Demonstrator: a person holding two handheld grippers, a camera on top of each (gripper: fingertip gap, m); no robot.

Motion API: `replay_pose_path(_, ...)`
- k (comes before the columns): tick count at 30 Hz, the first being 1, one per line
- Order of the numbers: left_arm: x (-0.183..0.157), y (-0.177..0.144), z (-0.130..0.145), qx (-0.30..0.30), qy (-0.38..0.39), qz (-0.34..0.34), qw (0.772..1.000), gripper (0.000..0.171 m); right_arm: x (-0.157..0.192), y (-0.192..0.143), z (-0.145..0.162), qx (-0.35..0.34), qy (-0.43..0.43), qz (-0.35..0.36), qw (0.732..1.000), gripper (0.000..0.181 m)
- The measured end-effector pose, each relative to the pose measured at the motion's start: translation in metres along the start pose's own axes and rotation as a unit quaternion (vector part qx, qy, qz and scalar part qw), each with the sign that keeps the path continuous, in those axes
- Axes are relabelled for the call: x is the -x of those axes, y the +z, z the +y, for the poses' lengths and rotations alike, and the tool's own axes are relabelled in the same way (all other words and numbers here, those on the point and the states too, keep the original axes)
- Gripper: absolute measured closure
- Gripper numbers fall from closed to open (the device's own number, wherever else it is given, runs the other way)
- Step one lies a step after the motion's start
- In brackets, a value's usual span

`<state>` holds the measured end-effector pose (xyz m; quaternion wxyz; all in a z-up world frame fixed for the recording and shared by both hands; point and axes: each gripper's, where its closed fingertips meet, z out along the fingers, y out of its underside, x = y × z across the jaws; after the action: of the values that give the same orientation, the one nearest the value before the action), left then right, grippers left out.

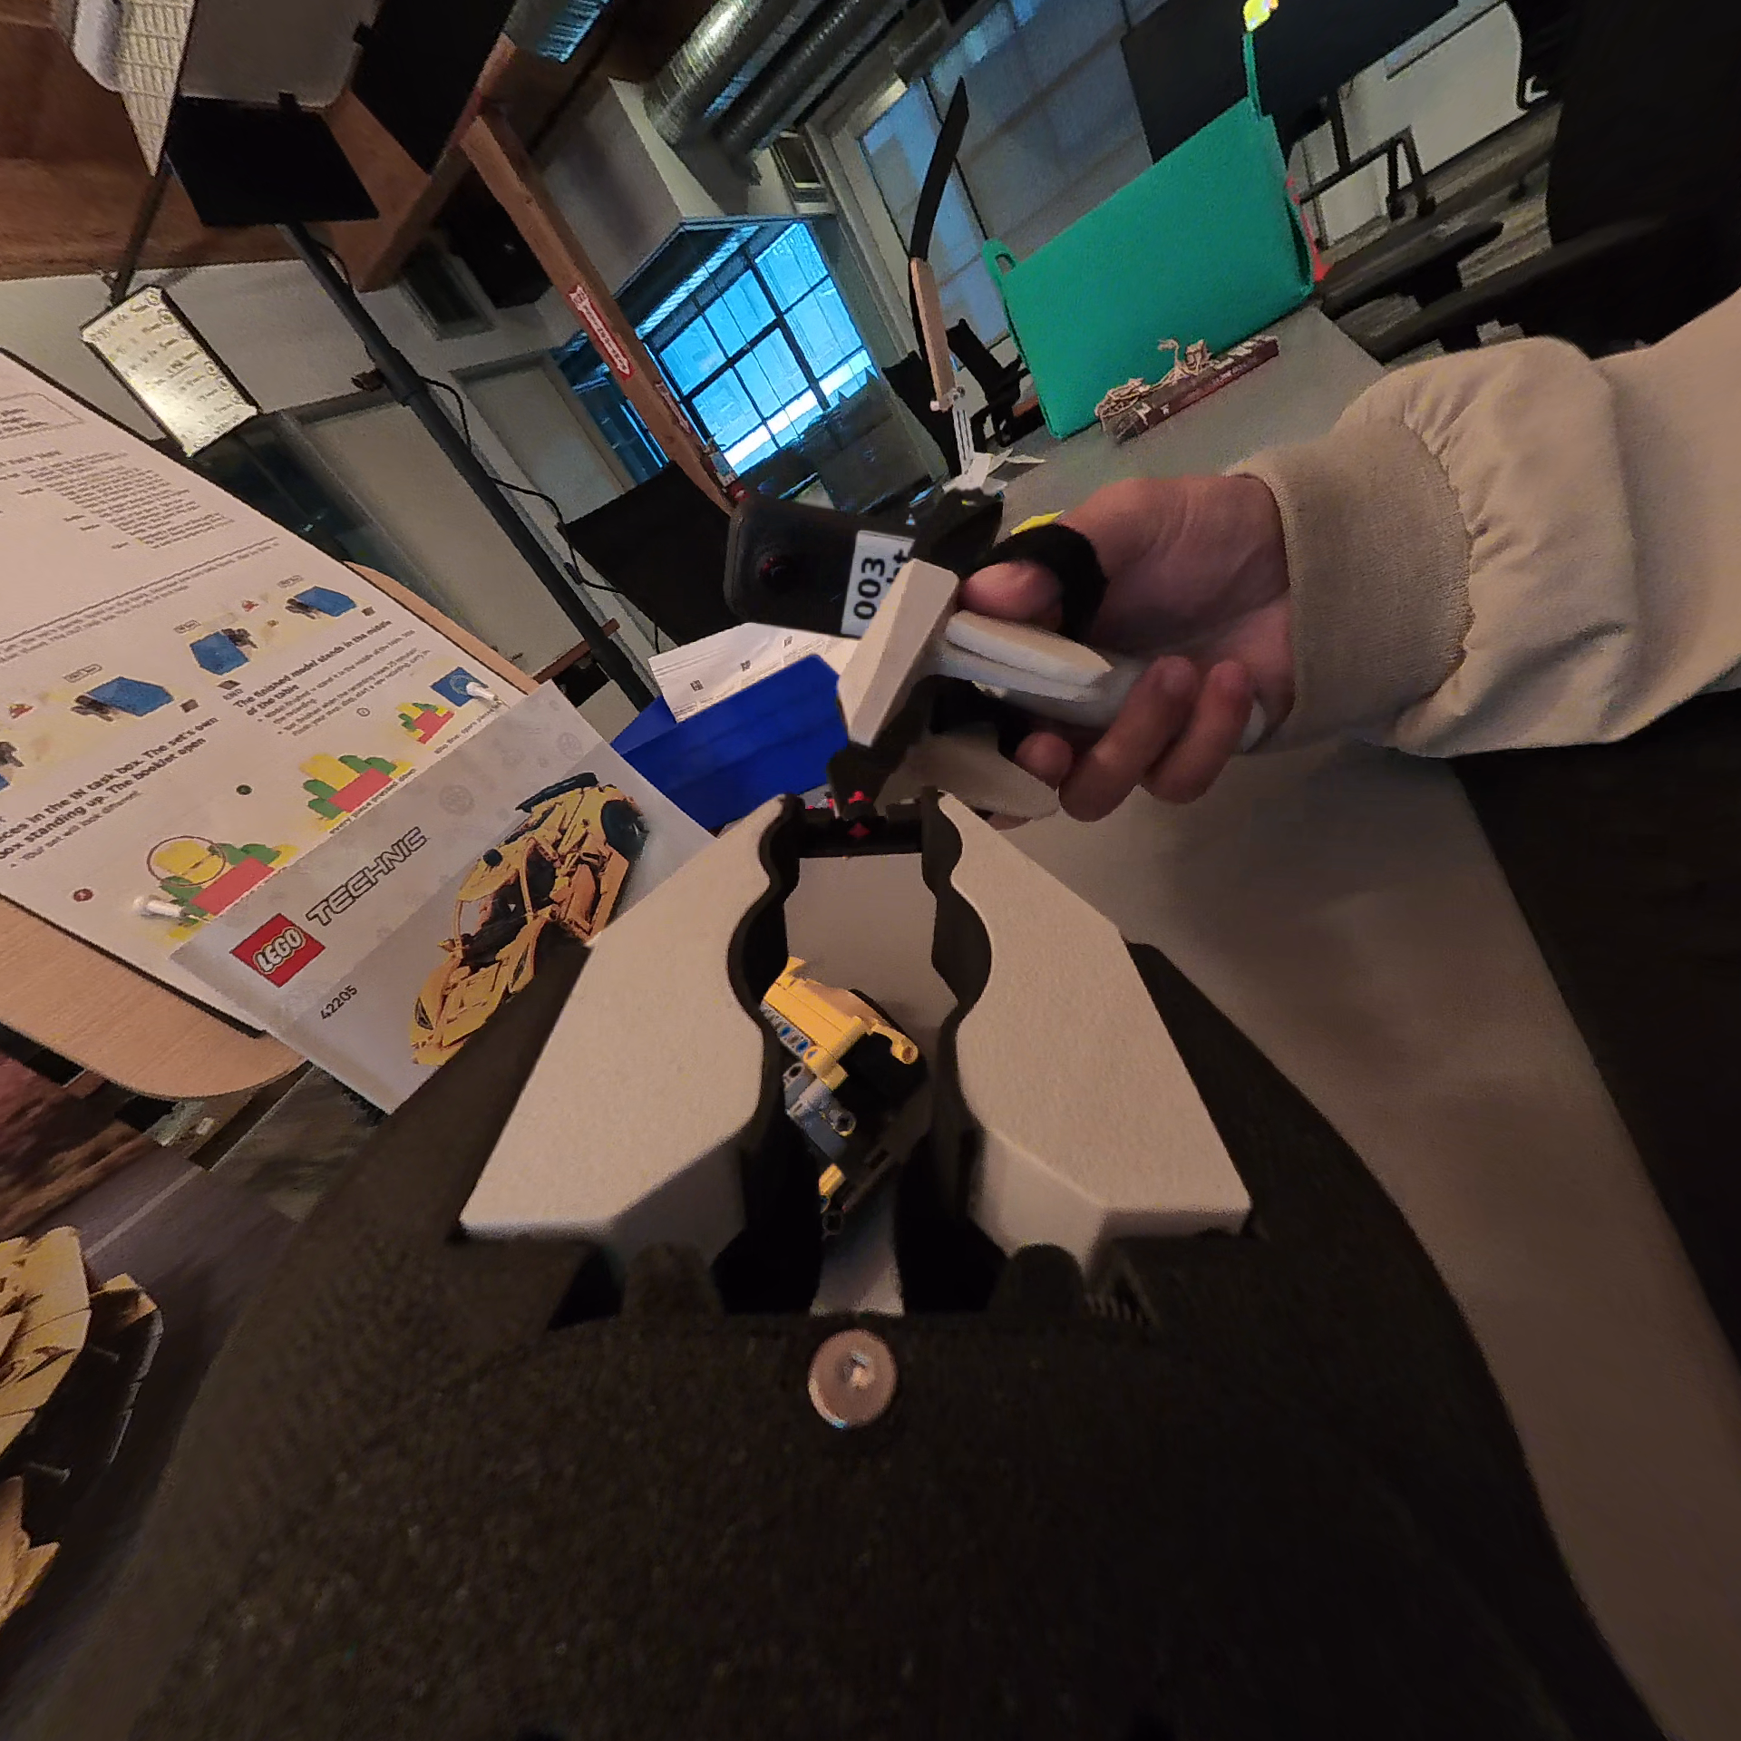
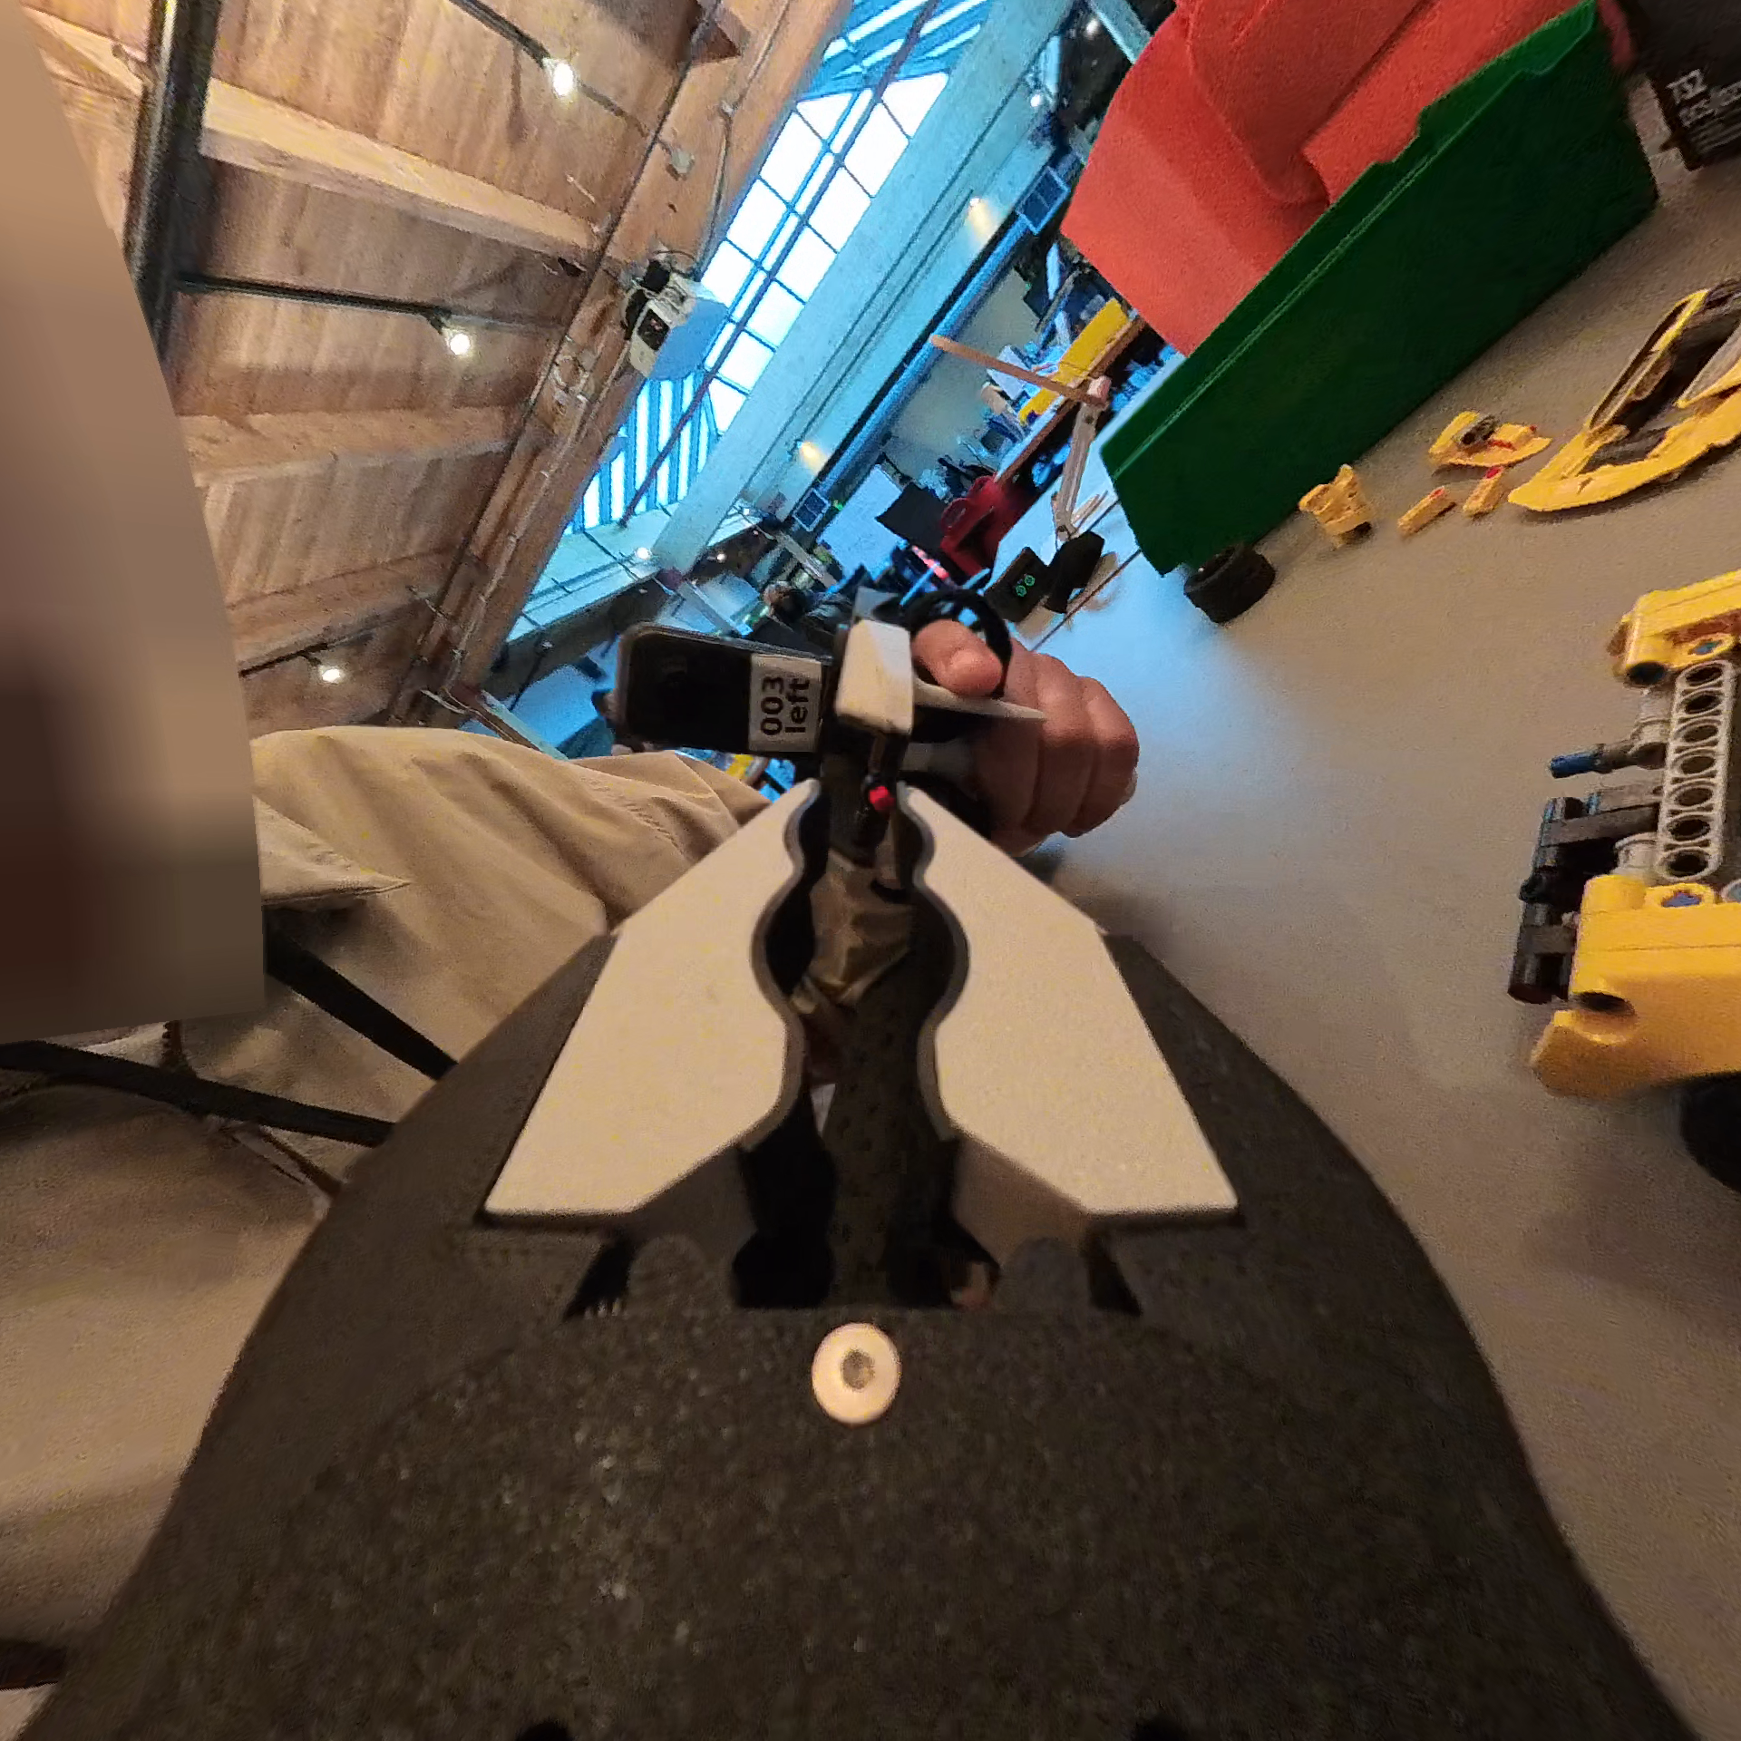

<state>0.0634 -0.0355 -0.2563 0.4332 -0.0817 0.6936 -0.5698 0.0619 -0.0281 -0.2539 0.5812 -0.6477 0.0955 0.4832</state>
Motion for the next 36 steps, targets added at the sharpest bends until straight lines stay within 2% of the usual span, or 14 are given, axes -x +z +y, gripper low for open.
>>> replay_pose_path(3,-0.001,0.001,0.000,0.002,0.005,0.002,1.000,0.147,-0.002,-0.002,0.003,0.007,0.007,-0.001,1.000,0.173)
replay_pose_path(7,-0.004,0.002,0.001,0.006,0.011,0.005,1.000,0.147,-0.006,-0.001,0.006,0.014,0.015,0.002,1.000,0.167)
replay_pose_path(11,-0.005,0.003,0.002,0.009,0.012,0.007,1.000,0.147,-0.005,0.003,0.010,0.020,0.018,-0.005,1.000,0.178)
replay_pose_path(26,-0.008,-0.001,0.001,0.017,0.050,0.015,0.999,0.147,-0.003,0.006,0.012,0.020,0.034,-0.022,0.999,0.179)
replay_pose_path(30,-0.007,0.000,0.012,0.054,0.093,0.007,0.994,0.147,-0.013,0.004,0.013,0.021,0.041,0.002,0.999,0.180)
replay_pose_path(36,-0.007,0.004,0.015,0.070,0.067,0.009,0.995,0.147,-0.017,-0.001,0.013,0.031,0.017,0.010,0.999,0.181)
